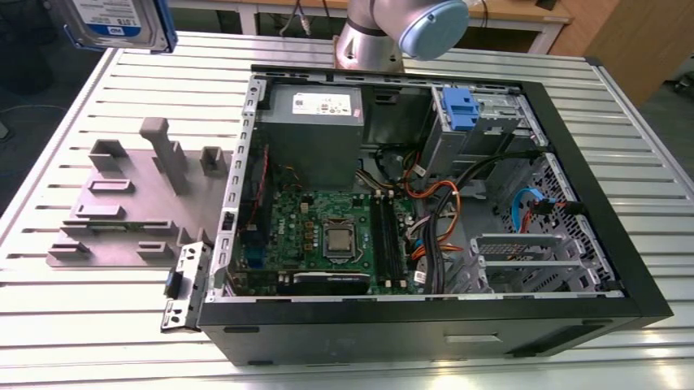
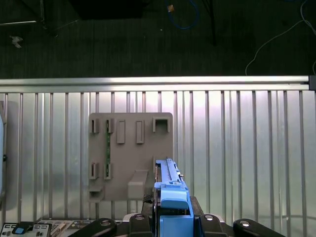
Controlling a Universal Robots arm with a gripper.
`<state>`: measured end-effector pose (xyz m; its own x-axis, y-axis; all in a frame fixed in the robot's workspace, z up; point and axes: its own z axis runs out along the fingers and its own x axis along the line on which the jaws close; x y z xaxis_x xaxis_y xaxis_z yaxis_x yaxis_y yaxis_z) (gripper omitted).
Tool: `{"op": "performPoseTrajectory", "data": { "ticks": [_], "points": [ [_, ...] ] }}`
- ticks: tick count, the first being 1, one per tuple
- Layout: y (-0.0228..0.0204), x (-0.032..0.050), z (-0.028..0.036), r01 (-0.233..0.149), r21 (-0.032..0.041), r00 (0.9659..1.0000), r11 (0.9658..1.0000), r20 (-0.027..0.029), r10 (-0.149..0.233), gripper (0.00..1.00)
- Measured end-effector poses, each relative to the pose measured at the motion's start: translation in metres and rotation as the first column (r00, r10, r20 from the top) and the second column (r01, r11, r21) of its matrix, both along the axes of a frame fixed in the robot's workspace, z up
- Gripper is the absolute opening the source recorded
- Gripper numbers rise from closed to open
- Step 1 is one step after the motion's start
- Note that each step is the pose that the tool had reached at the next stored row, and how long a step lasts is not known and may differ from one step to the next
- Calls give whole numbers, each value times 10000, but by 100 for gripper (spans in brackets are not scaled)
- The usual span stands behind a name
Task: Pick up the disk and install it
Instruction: 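Pick up the disk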
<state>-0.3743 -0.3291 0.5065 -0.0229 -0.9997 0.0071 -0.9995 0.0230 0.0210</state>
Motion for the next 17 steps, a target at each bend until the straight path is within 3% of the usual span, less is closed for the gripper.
{"op": "performPoseTrajectory", "data": {
  "ticks": [17],
  "points": [
    [0,98,0,0,0,10000,10000,0,0,36]
  ]
}}
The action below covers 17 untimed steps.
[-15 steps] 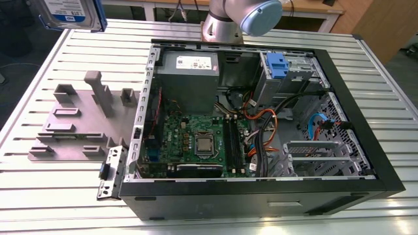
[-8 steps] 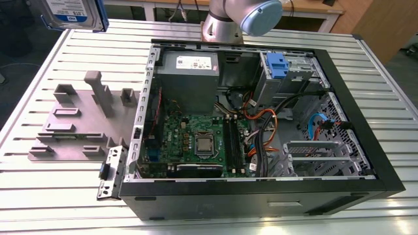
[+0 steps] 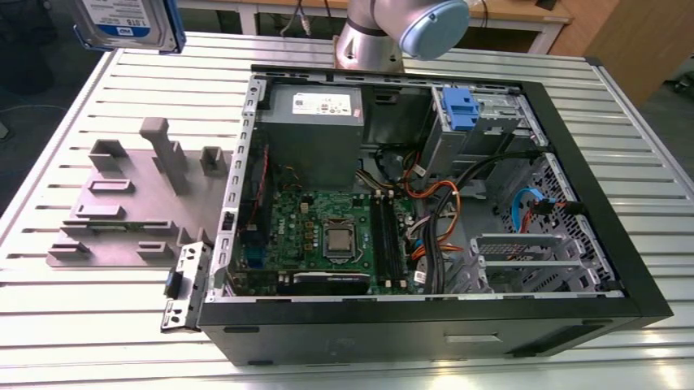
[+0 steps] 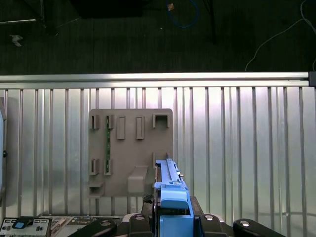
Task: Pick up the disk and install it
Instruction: 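Pick up the disk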
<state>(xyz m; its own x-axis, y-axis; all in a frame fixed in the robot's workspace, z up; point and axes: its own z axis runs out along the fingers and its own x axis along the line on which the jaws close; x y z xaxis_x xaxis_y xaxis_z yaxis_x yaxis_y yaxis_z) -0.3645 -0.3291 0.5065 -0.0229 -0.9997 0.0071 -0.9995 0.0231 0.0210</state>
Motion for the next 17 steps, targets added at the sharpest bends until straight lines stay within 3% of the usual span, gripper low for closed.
{"op": "performPoseTrajectory", "data": {
  "ticks": [7,10,14,17],
  "points": [
    [-10,64,0,0,5,10000,10000,0,0,36],
    [-49,69,0,0,5,10000,10000,0,0,36],
    [-132,72,0,0,5,10000,10000,0,0,36],
    [-155,73,0,0,5,10000,10000,1,0,36]
  ]
}}
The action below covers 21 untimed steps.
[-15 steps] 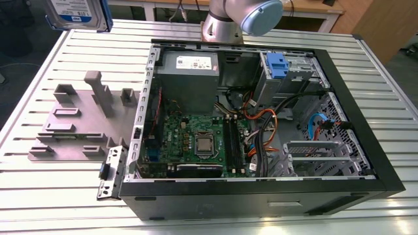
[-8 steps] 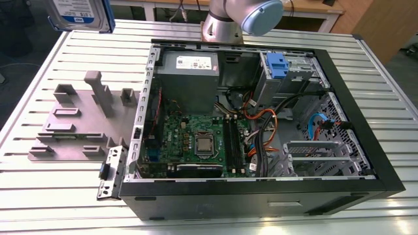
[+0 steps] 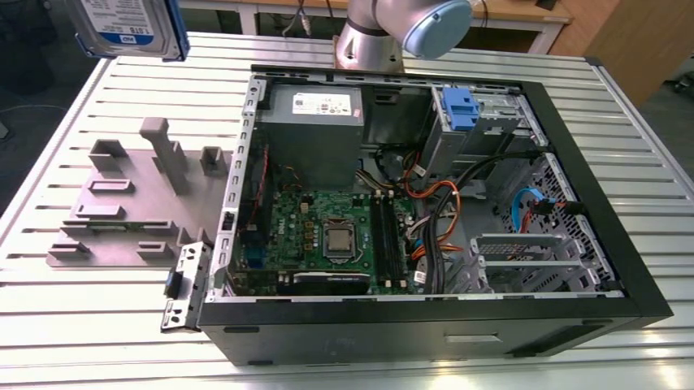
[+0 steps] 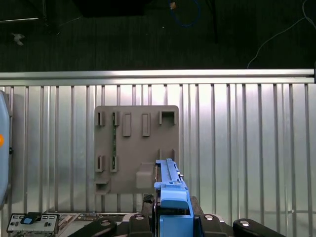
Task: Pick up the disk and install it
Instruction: 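Pick up the disk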
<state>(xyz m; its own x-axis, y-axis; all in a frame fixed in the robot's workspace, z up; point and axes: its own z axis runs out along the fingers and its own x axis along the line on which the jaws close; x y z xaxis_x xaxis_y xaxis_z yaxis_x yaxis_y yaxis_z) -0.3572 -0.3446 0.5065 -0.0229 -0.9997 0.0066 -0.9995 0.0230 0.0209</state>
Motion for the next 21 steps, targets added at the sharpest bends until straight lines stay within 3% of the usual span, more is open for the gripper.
{"op": "performPoseTrajectory", "data": {
  "ticks": [6,21],
  "points": [
    [-1,44,0,0,0,10000,10000,-1,0,36],
    [-1,248,1,0,-1,10000,10000,-2,0,36]
  ]
}}
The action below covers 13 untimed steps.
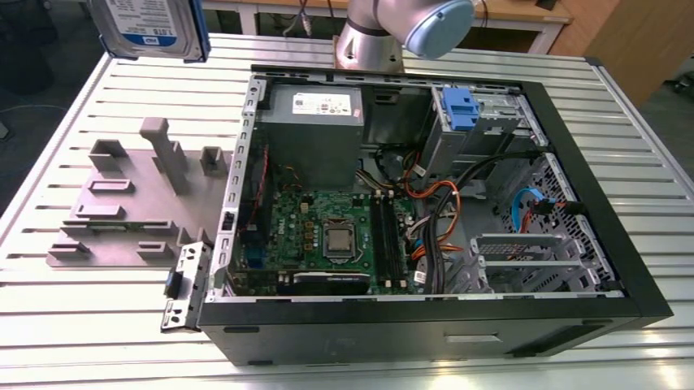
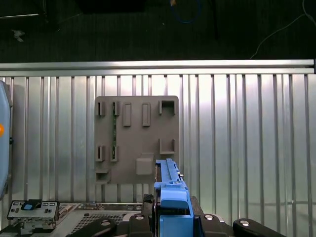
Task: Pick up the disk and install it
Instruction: 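Pick up the disk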
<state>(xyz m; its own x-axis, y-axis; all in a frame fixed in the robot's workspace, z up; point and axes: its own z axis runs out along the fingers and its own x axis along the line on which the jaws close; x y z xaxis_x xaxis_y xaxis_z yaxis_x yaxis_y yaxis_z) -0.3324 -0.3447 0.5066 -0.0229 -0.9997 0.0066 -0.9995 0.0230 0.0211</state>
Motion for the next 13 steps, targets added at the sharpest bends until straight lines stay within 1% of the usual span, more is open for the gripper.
{"op": "performPoseTrajectory", "data": {
  "ticks": [13],
  "points": [
    [0,167,0,0,0,10000,10000,1,0,36]
  ]
}}
